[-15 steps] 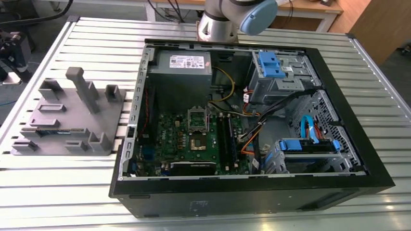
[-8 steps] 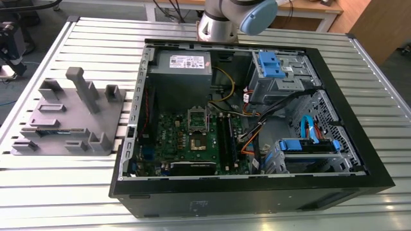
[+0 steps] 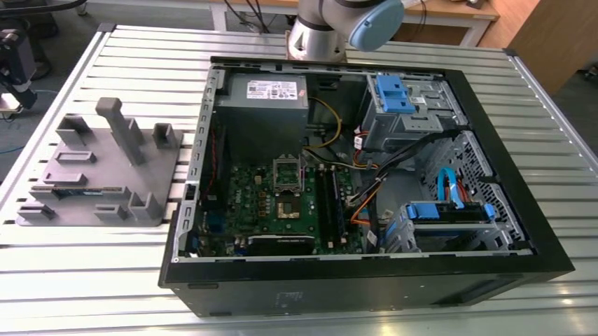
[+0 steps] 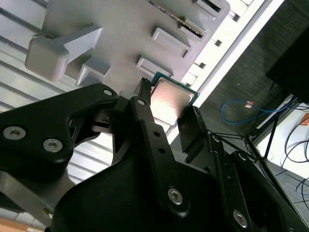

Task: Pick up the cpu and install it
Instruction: 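Pick up the cpu and move it towards the insertion slot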

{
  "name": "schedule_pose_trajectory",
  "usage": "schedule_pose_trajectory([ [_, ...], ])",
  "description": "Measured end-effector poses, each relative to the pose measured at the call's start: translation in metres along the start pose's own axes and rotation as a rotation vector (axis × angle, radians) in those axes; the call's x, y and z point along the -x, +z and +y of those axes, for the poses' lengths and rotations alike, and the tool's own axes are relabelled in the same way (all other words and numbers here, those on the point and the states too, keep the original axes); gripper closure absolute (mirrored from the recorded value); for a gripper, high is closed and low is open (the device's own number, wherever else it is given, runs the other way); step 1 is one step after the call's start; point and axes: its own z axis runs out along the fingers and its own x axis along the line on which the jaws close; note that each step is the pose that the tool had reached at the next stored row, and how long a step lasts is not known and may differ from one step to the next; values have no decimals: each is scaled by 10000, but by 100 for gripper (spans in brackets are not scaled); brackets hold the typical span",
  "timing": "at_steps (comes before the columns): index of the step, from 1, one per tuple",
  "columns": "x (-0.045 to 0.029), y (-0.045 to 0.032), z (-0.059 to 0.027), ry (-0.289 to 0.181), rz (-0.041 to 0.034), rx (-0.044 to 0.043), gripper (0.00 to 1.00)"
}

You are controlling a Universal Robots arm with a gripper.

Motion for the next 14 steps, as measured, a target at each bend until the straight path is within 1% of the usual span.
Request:
schedule_pose_trajectory([
  [3,0,-19,1,0,-2,1,53],
  [14,1,-20,1,0,-2,1,53],
])
